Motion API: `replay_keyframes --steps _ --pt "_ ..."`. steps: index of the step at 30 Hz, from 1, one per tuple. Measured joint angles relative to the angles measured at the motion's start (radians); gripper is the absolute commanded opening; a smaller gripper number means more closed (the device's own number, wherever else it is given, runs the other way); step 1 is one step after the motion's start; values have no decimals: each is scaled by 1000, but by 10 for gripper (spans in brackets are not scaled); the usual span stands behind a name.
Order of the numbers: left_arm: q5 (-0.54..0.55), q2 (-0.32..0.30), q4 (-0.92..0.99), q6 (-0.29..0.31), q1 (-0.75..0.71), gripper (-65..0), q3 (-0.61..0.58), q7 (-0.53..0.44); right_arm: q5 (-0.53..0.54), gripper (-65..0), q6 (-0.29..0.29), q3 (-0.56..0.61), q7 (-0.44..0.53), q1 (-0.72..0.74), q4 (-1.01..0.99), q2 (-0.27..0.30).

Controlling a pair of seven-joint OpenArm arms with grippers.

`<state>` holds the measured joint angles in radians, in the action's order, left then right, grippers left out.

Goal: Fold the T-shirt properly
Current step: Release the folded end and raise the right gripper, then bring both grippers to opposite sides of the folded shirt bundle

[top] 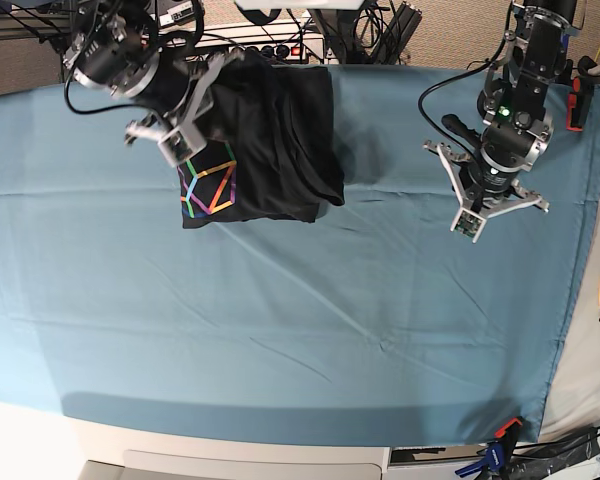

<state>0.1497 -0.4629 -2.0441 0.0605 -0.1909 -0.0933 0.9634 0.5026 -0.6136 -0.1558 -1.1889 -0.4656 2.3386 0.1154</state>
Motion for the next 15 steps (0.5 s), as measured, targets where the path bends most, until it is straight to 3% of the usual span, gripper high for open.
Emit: replay_keyframes --steps 2,6,12,15 --pt "85 0 0 61 0 -650 0 -1 -97 -650 55 0 64 45 0 0" --pt "265 6 0 203 -6 -650 0 6 -222 -650 108 0 144 114 0 0" --pt "401 5 -1 359 -64 -650 0 38 -244 -650 116 0 195 193 -3 -3" --pt "461 5 -1 432 -91 -650 1 63 -246 -650 117 2 204 278 -173 -5"
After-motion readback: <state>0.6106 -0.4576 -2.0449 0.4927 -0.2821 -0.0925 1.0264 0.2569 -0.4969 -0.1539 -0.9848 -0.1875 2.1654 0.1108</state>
